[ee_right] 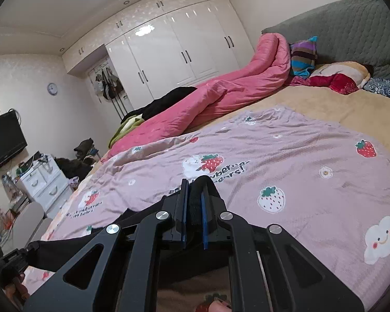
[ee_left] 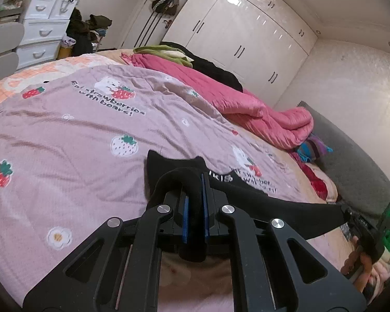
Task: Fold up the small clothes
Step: 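Lift the hem with both tools and fold it over toward the collar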
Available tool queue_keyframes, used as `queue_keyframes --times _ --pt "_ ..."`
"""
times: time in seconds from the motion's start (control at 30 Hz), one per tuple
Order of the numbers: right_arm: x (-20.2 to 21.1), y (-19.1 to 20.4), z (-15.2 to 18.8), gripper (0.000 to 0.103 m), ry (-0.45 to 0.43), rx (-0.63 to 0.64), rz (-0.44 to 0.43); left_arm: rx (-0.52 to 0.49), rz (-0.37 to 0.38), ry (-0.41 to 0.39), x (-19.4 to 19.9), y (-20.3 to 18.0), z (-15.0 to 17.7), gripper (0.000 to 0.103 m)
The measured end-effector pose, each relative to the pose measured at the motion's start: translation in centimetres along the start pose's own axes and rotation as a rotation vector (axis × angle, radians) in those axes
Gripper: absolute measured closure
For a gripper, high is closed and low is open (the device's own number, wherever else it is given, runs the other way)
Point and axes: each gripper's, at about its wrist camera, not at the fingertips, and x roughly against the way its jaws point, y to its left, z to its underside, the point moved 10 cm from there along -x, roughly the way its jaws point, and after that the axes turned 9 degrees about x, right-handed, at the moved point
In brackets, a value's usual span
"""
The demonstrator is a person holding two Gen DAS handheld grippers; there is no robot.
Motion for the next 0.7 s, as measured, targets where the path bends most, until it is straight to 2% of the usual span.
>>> queue_keyframes --times 0.17,0.37,0.57,0.7 --pt "-1.6 -0.6 -0.7 0.095 0.005 -0.028 0.007 -0.023 -0.034 -0.029 -1.3 -0.7 -1.4 0.101" --pt "-5.3 -1.5 -0.4 0.095 0.057 -0.044 0.036 -0.038 -0.069 -0.032 -4.0 -0.7 -2.2 0.101" --pt "-7.9 -1.4 1.0 0.095 0.077 -0.010 0.042 -0.043 -0.099 -0.022 -6.9 0.8 -1.9 0.101" --pt "-9.7 -1.1 2.3 0.094 0.112 0.028 0.045 -0.029 -0.139 0.021 -9.3 2.9 -1.0 0.101"
